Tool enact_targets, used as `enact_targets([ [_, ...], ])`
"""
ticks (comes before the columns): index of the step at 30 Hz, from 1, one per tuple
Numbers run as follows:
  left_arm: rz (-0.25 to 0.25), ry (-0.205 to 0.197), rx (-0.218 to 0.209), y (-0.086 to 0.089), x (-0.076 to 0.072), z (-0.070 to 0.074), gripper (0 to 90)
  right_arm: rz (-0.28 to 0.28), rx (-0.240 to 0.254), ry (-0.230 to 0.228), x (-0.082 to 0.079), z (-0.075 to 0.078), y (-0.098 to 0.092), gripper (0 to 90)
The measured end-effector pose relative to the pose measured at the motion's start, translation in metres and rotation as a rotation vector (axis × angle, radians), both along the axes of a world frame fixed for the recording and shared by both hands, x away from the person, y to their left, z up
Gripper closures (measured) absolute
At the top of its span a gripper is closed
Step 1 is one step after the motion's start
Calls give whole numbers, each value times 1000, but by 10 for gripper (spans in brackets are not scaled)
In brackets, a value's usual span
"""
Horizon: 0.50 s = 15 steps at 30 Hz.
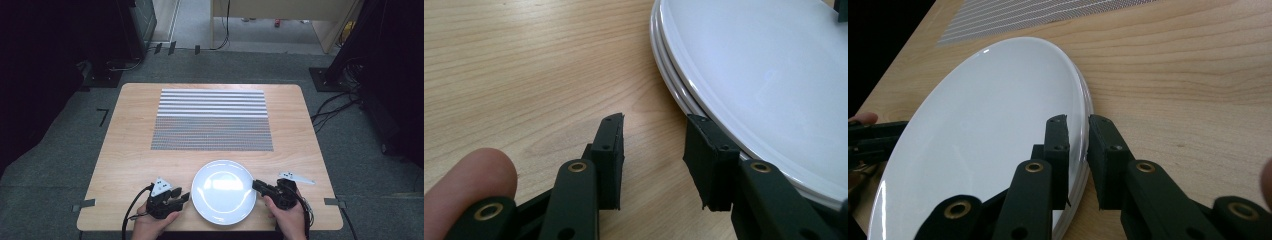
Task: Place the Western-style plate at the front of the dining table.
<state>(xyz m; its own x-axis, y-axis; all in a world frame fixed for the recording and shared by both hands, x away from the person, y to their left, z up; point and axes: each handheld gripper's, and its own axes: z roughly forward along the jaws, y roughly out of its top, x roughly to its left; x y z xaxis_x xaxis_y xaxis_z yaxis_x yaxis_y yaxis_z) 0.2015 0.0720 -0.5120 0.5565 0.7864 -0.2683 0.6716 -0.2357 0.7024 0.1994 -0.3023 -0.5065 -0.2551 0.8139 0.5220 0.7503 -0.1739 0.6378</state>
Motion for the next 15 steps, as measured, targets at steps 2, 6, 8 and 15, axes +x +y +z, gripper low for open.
enact_targets([
  [2, -11, -1, 1, -2, -1, 0, 606, 0, 20, 3, 0, 0, -1, 800],
  [6, -6, -7, 9, -3, -1, 0, 635, -2, 45, 13, 0, -1, -2, 801],
  [8, -5, -2, 5, -2, -1, 0, 642, -1, 59, 20, 1, -1, -3, 801],
  [15, 8, -4, 8, -2, -1, -1, 685, -14, 133, 59, 2, -3, -4, 804],
])
